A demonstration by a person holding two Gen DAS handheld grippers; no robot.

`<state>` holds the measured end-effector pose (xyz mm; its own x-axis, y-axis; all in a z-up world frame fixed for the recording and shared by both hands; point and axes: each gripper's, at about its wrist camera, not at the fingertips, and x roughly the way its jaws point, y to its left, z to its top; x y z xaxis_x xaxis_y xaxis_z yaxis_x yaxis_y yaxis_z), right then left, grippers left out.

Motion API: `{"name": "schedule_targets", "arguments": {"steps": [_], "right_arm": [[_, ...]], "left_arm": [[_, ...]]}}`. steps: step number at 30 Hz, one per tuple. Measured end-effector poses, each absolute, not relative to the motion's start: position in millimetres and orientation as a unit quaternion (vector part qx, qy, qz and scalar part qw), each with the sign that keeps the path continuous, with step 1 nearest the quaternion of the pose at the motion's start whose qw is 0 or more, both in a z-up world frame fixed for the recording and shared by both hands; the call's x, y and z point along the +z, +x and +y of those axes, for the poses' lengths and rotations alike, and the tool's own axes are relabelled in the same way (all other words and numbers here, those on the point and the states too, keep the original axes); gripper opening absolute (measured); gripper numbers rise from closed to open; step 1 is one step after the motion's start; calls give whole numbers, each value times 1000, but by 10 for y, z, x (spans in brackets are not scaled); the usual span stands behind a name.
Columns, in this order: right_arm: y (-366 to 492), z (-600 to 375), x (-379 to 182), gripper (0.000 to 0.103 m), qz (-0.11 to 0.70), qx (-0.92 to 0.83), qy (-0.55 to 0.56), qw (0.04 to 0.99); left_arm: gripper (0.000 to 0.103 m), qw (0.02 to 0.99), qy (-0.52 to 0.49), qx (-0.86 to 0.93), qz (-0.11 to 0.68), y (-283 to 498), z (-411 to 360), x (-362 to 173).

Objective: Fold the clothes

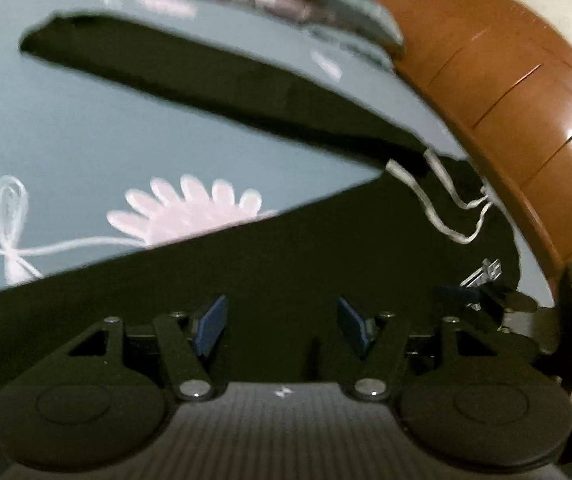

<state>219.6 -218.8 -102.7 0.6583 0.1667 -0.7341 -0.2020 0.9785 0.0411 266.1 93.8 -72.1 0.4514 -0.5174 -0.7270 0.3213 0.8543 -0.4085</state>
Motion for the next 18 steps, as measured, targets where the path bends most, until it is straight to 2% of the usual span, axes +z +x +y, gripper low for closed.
{"name": "schedule_targets", "arguments": {"steps": [8,12,18], "right_arm": [[2172,-2189,-1049,103,396,101,-25,912],[2247,-2230,-891,103,380,96,-17,920],[2442,-2393,-876,103,387,63,-2,920]], "left_arm": [[60,868,-77,-194,451,2909,961,-708],[62,863,-63,-241,440,2901,766,-581],[62,842,-44,-244,479,3021,556,-756]]}}
